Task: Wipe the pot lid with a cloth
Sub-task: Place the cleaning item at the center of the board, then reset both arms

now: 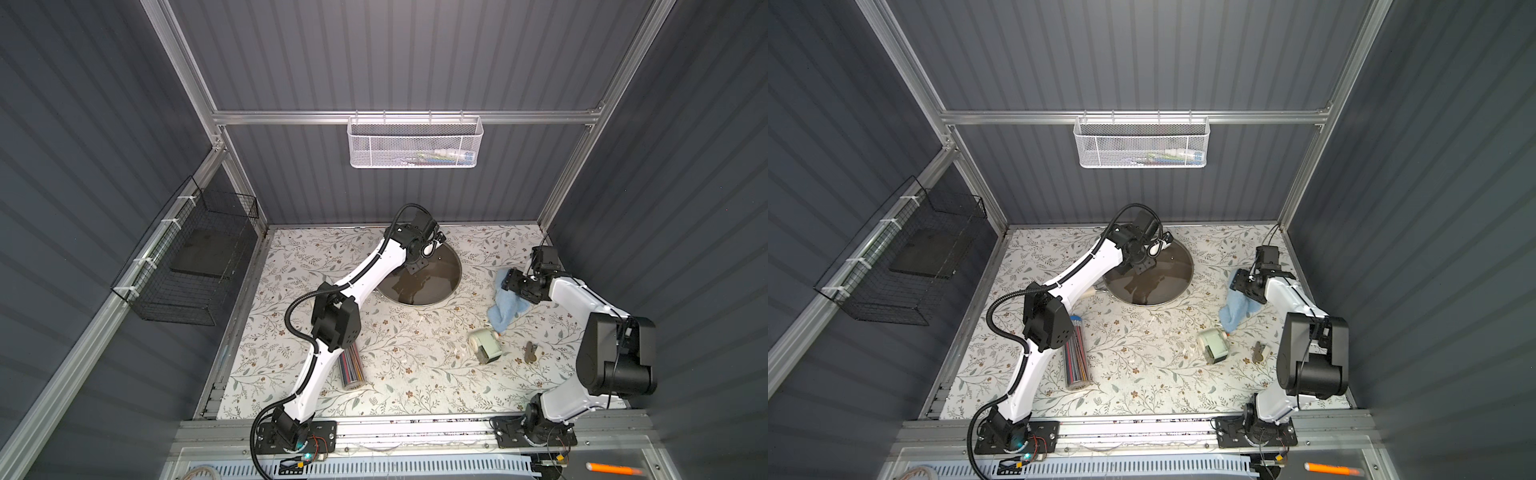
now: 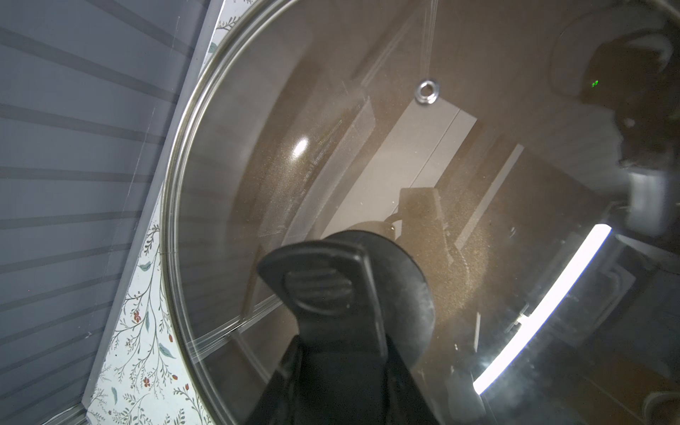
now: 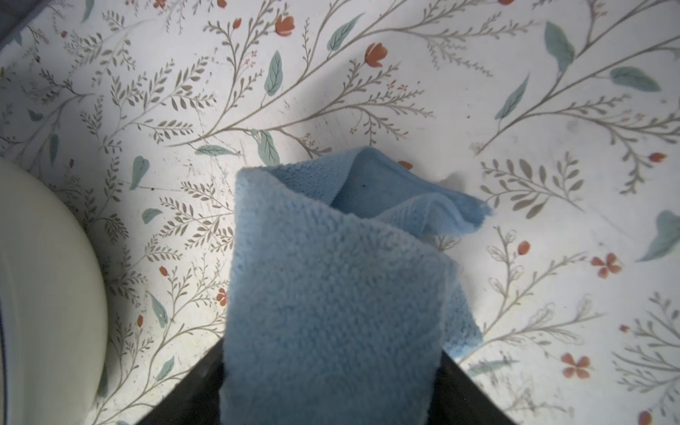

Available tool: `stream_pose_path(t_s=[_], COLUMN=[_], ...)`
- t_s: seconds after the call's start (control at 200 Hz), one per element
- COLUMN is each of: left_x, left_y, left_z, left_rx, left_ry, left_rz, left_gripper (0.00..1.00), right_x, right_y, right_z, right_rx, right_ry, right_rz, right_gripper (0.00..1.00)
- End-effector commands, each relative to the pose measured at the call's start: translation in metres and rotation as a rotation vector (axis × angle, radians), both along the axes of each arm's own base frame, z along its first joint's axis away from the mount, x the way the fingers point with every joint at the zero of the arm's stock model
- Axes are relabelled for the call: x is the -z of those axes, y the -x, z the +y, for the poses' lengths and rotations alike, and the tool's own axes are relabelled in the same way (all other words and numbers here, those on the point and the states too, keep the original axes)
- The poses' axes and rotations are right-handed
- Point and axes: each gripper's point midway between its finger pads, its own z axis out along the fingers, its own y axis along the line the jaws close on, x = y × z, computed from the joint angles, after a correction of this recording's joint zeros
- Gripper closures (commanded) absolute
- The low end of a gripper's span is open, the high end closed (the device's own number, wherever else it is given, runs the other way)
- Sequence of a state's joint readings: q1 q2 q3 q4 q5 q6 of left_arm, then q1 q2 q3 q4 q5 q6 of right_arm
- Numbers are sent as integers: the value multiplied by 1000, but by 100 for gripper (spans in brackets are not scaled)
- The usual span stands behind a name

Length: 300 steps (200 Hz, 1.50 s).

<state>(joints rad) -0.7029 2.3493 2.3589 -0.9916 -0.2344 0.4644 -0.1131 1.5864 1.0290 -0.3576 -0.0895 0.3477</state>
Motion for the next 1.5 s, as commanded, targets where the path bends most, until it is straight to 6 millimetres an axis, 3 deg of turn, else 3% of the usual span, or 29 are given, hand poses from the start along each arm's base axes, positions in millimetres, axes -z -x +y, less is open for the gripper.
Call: stream_pose_path(t_s=[0.0,0.045,0.18,0.365,0.635,0.775,0.881,0.936,1.001,1.021,1.131,1.281,1.386,1.496], left_x=[-4,-3,-2,-16,-56,-93,-116,-121,-113,-99,-68,-27,7,22], left_y=[-6,-7,-7,-7,-7,-2,-1,-4,-7,-6,-5,4,13,21], left_z=[2,3,5,7,12,28,61,90,130,147,218,288,315,324], left_rx=[1,-3,-5,-15,-90,-183,-312,-411,-529,-577,-756,-901,-935,-925], left_ry=[-3,-7,-11,5,130,255,355,413,463,455,490,489,466,438], left_rz=[-16,-19,-21,-53,-162,-283,-403,-451,-480,-484,-547,-610,-653,-713], left_gripper=[100,100,100,56,4,0,0,0,0,0,0,0,0,0], right_x=[-19,-22,-32,-40,-49,-40,-33,-30,-24,-23,-19,-20,-26,-33], right_y=[-6,-6,-7,-4,3,15,28,34,42,44,49,49,45,37], right_z=[-2,-2,-4,-9,-16,-30,-41,-46,-49,-50,-50,-49,-48,-47], right_rx=[1,4,15,41,76,136,196,221,234,236,231,211,190,159], right_ry=[26,29,37,58,102,166,222,247,271,276,295,314,333,356], right_rz=[-49,-58,-87,-124,-210,-244,-288,-319,-345,-358,-421,-461,-505,-554], right_gripper=[11,1,1,1,1,1,1,1,1,1,1,1,1,1])
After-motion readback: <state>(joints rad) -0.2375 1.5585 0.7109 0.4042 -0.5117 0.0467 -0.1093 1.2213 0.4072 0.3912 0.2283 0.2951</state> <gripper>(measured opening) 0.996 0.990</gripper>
